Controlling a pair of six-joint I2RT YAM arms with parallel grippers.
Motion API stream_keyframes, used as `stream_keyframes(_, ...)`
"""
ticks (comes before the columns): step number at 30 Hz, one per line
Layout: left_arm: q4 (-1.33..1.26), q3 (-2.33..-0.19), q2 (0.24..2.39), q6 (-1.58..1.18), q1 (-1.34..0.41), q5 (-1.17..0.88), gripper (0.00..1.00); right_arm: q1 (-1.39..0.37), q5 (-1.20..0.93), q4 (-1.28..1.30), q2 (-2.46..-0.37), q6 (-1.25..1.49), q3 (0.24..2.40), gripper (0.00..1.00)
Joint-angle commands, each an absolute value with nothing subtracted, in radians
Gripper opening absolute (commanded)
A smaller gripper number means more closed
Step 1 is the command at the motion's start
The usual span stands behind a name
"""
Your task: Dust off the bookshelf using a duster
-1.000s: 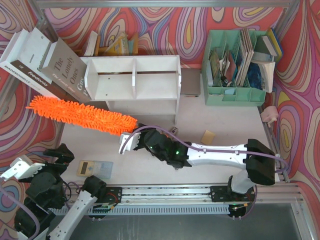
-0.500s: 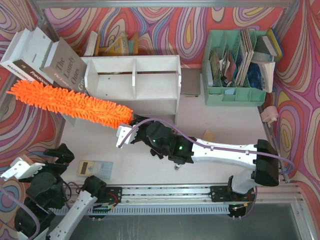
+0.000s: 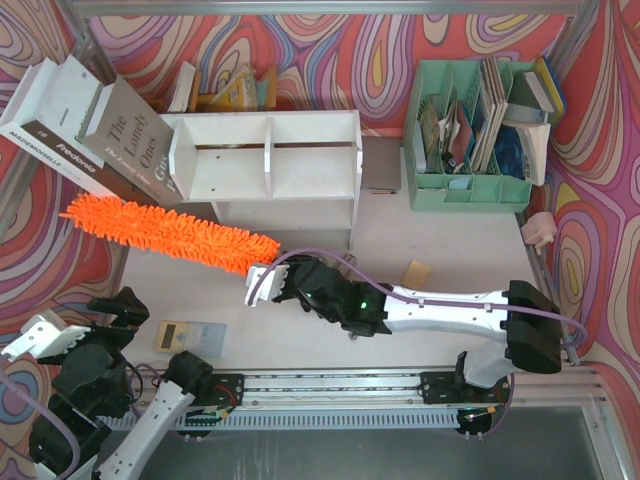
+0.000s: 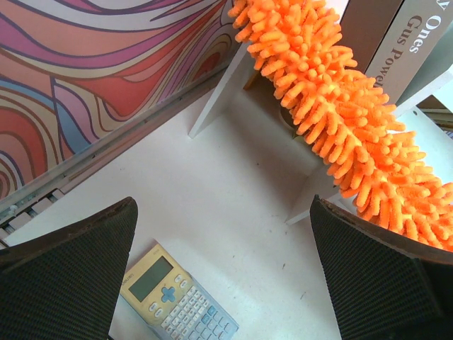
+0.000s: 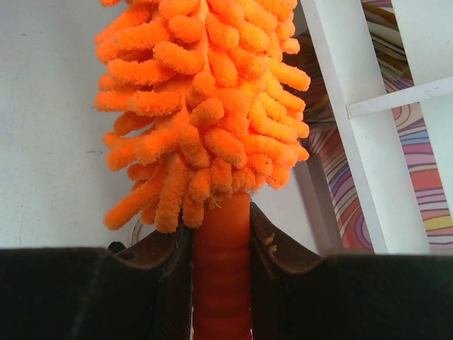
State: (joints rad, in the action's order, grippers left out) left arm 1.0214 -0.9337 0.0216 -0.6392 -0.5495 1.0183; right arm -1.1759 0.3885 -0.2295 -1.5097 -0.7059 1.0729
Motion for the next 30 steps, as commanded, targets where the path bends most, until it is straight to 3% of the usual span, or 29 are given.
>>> stream_keyframes(1, 1.004, -0.921, 0.036, -0.622, -0.547, 1.015, 0.98, -1.167, 0.411, -0.283, -1.461, -0.664, 1.116, 0.0)
stream_keyframes(15, 1.006, -0.921, 0.038, -0.624, -0.546, 1.016, 0.98, -1.177, 0.307, -0.236, -1.367, -0.671, 1.254, 0.0)
stream_keyframes(30, 1.002, -0.918, 0.037, -0.62, -0.546, 1.015, 0.98, -1.176, 0.375, -0.18, -1.322, -0.585, 1.067, 0.0)
